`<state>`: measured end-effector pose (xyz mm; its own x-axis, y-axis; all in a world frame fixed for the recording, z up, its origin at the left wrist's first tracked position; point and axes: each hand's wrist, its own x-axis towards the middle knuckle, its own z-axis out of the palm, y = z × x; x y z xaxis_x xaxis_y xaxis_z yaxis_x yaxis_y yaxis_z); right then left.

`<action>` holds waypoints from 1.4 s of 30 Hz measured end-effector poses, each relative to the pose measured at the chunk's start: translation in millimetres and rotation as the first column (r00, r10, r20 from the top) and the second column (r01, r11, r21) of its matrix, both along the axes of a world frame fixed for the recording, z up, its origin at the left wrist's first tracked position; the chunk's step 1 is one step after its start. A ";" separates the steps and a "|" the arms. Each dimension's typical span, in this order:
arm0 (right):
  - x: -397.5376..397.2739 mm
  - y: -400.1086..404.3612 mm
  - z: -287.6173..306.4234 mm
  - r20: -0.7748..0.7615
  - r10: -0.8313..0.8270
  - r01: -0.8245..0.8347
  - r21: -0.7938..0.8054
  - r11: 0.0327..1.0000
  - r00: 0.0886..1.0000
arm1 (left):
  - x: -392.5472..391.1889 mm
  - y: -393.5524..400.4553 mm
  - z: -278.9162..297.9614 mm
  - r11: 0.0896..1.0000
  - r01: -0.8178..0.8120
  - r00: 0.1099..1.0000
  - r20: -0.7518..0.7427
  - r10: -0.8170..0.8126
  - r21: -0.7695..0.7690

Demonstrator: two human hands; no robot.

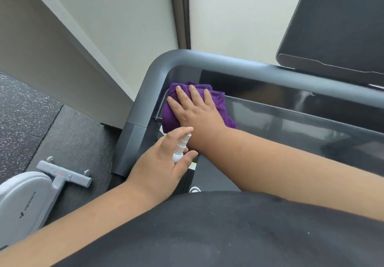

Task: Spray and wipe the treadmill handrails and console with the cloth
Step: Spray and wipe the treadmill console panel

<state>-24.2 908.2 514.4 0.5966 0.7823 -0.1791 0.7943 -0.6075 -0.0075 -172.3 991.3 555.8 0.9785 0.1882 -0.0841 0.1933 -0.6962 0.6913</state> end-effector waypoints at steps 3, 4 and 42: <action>1.7 -29.5 3.9 -0.023 -0.025 0.024 -0.028 0.999 0.999 | 12.5 -9.7 1.5 0.999 0.049 0.999 0.011 -0.049 -0.015; 1.4 -41.8 5.5 -0.026 -0.046 0.045 -0.031 0.999 0.999 | 16.7 -13.2 1.6 0.998 0.065 0.998 0.014 -0.065 -0.023; 19.9 -326.5 13.1 -0.112 -0.414 0.422 0.068 0.904 0.903 | 112.3 -212.1 14.3 0.944 0.327 0.944 0.052 -0.325 -0.044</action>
